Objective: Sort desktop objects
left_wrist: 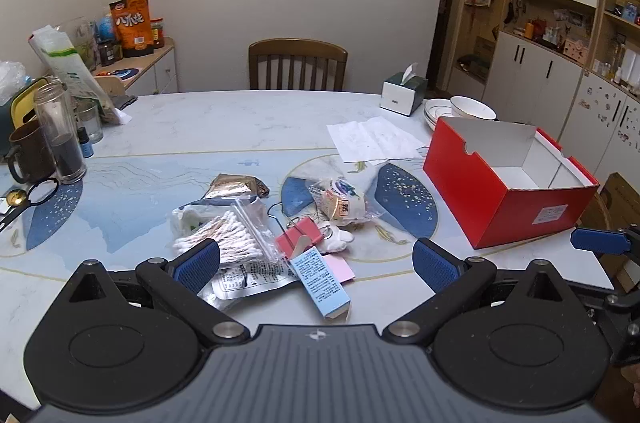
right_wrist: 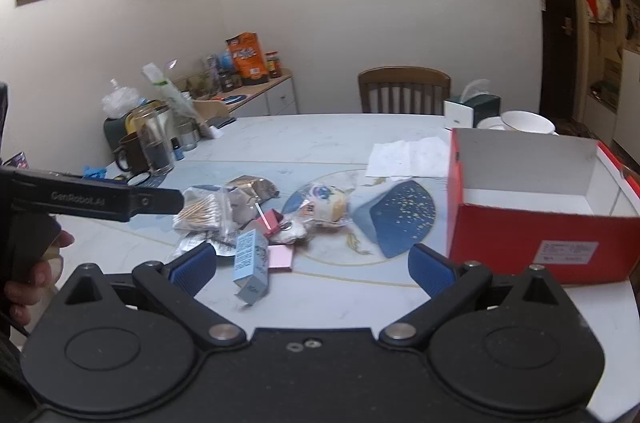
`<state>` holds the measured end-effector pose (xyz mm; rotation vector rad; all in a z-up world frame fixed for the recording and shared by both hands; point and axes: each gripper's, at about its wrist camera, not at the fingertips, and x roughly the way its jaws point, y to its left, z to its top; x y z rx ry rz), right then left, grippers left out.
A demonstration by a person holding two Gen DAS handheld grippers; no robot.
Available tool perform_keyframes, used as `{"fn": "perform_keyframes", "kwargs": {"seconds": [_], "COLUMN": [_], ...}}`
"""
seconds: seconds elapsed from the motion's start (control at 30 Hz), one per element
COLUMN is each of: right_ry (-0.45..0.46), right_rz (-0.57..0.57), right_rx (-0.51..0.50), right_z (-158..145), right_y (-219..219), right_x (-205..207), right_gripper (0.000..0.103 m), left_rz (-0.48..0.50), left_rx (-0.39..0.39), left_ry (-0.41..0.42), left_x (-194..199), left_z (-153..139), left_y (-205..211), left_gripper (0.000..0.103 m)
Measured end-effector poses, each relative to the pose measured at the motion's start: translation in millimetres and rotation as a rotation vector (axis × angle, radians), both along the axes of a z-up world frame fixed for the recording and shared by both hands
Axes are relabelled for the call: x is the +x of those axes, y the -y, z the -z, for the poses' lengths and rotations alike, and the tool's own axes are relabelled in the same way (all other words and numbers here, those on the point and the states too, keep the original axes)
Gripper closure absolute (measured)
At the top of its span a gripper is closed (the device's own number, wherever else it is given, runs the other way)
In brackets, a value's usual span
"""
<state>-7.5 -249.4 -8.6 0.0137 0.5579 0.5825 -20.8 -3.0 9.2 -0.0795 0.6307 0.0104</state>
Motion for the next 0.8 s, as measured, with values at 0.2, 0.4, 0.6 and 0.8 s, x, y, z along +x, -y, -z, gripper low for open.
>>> {"fn": "perform_keyframes", "kwargs": {"seconds": [0.2,0.4,0.6,0.8], "right_ry": [0.010,0.007,-0.019,-0.075], "right_rz": [-0.039,-0.055,-0.069,-0.061], "right_rx": [-0.011,-0.028,-0.063,-0.109], "right_z": [-1.6,1.8,10.5,29.8], "right_y": [-12.6,-36.1,-70.6,-106.9], "right_x": [1.5,10.8,24.4,40.0], "right_gripper": [0.002,0.004,0.006,0.008], "left_rz": [-0.001,0.003,0.037,0.078], "left_rx": [-0.009,0.007,0.053,0.089], "left_ry": [0.008,0.005,-0.014,-0.056], "left_x": [-0.1,10.3,30.2,57.1], "left_z": [-1.2,3.9,20.9,46.3], "left_y": [-6.5,-23.3,-48.5,-75.8], "left_gripper": [0.000,0.000,0.000,0.000]}}
